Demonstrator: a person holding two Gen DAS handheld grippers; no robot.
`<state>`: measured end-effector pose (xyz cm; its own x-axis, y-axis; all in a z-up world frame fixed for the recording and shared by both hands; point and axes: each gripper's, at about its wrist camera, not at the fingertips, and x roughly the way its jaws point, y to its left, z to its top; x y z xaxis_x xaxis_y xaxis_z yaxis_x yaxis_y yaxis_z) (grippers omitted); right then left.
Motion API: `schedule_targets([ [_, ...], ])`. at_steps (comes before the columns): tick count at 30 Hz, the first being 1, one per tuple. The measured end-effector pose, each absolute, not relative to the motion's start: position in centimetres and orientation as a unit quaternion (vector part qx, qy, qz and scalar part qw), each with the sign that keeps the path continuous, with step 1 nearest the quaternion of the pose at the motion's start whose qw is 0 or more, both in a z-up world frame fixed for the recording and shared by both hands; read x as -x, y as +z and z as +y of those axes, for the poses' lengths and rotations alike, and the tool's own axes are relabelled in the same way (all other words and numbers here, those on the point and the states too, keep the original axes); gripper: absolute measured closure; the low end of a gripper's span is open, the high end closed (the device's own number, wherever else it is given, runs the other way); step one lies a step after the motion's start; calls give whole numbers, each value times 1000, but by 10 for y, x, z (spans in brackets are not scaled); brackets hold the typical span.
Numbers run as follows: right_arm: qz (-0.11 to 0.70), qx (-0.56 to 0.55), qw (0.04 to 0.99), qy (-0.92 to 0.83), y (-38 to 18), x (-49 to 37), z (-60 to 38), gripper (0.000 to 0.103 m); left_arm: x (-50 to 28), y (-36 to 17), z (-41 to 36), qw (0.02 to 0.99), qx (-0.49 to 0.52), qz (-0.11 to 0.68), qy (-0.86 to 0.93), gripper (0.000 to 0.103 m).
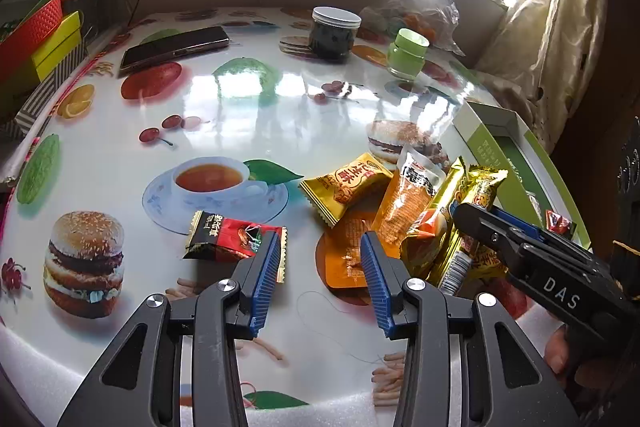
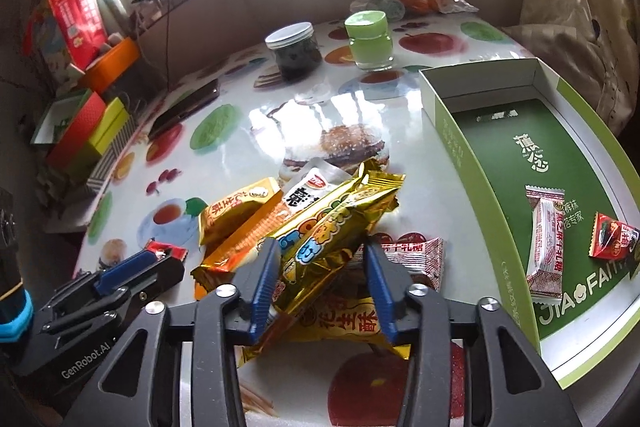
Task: Organize snacks
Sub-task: 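Grasp a gold-wrapped bar with right gripper while left gripper grasps yellow-blue bar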
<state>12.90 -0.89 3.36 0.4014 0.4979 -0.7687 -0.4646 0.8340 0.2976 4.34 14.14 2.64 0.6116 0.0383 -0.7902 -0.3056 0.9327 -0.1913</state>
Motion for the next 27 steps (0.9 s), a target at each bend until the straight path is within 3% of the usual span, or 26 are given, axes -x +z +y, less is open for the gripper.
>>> schedule_targets([
  [11, 464, -41, 829, 309, 36, -129, -15, 79, -46, 30, 139, 886, 153, 428, 92, 60],
  [27, 458, -72, 834, 300, 46, -128, -53, 82, -74, 38, 112, 891, 133, 432, 38, 60],
])
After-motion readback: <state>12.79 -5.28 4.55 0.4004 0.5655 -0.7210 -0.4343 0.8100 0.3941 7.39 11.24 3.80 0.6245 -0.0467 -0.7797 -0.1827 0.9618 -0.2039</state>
